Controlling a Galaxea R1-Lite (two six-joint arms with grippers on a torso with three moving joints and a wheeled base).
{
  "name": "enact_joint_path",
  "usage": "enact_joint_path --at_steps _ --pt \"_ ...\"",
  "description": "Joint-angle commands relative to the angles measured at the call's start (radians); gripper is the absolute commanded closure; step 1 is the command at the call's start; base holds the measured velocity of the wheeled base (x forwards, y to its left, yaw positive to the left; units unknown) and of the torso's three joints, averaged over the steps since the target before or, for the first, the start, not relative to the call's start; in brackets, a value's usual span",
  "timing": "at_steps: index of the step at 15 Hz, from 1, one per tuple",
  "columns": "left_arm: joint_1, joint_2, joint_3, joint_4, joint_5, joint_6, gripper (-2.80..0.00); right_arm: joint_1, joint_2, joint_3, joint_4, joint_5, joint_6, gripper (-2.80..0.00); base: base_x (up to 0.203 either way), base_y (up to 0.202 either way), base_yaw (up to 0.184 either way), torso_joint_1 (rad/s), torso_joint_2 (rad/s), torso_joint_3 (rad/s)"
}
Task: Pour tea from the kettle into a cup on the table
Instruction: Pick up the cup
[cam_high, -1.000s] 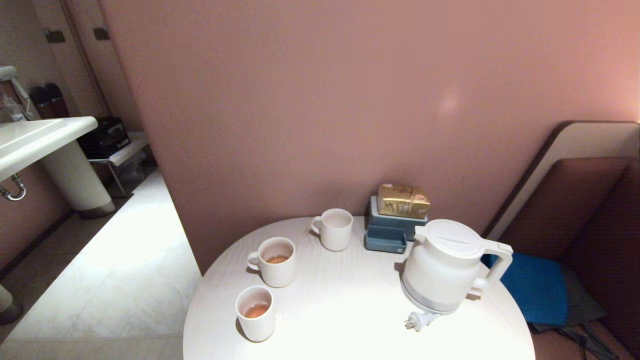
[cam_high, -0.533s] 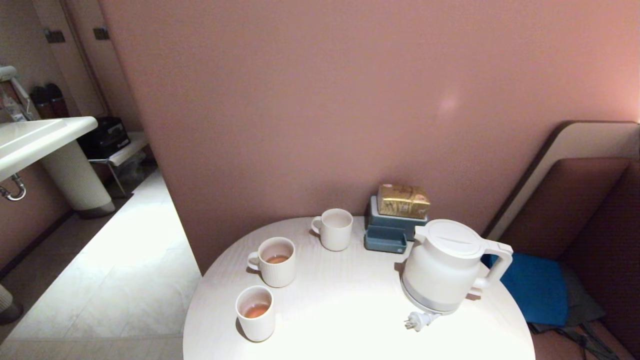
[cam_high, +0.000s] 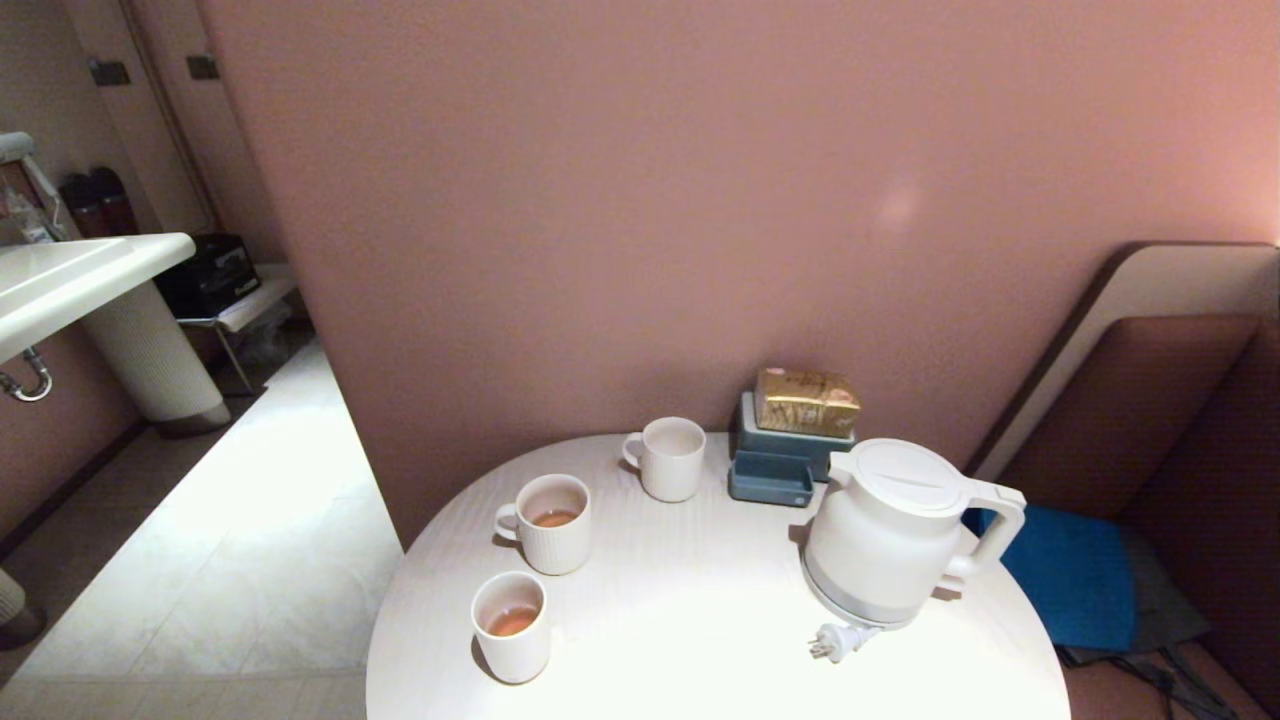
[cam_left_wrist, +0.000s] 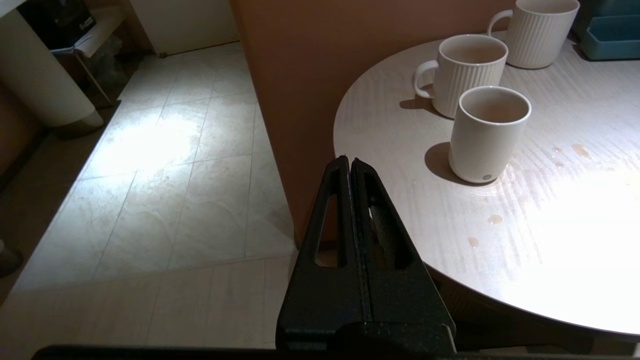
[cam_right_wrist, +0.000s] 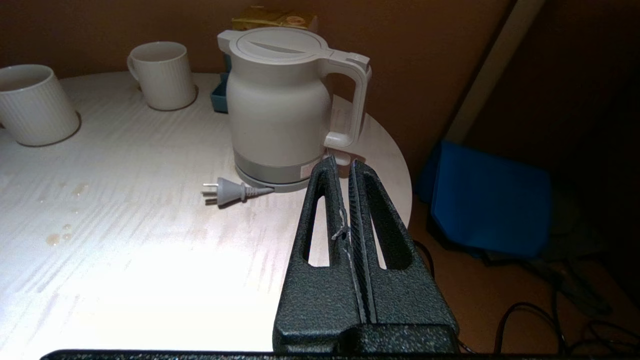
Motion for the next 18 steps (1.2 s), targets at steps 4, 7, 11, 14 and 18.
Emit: enact_joint_path --at_steps 4,7,11,14,18 --pt "0.0 0.0 0.001 0.001 0.002 -0.01 0.0 0.0 0.001 0.0 0.0 0.0 0.0 0.0 0.0 0.0 0.0 0.0 0.0 0.0" --pt "0.0 0.0 0.001 0.002 0.002 -0.01 0.0 0.0 0.001 0.0 0.0 0.0 0.0 0.0 0.0 0.0 0.0 0.0 0.0 0.0" --pt "0.0 0.0 0.001 0.002 0.002 -0.01 0.0 0.0 0.001 -0.001 0.0 0.0 0.0 0.0 0.0 0.0 0.0 0.0 0.0 0.0" --pt "0.0 0.0 0.001 0.002 0.002 -0.01 0.0 0.0 0.001 0.0 0.002 0.0 -0.005 0.0 0.0 0.0 0.0 0.0 0.0 0.0" --pt "0.0 0.0 0.001 0.002 0.003 -0.01 0.0 0.0 0.001 0.0 0.0 0.0 -0.008 0.0 0.0 0.0 0.0 0.0 0.0 0.0"
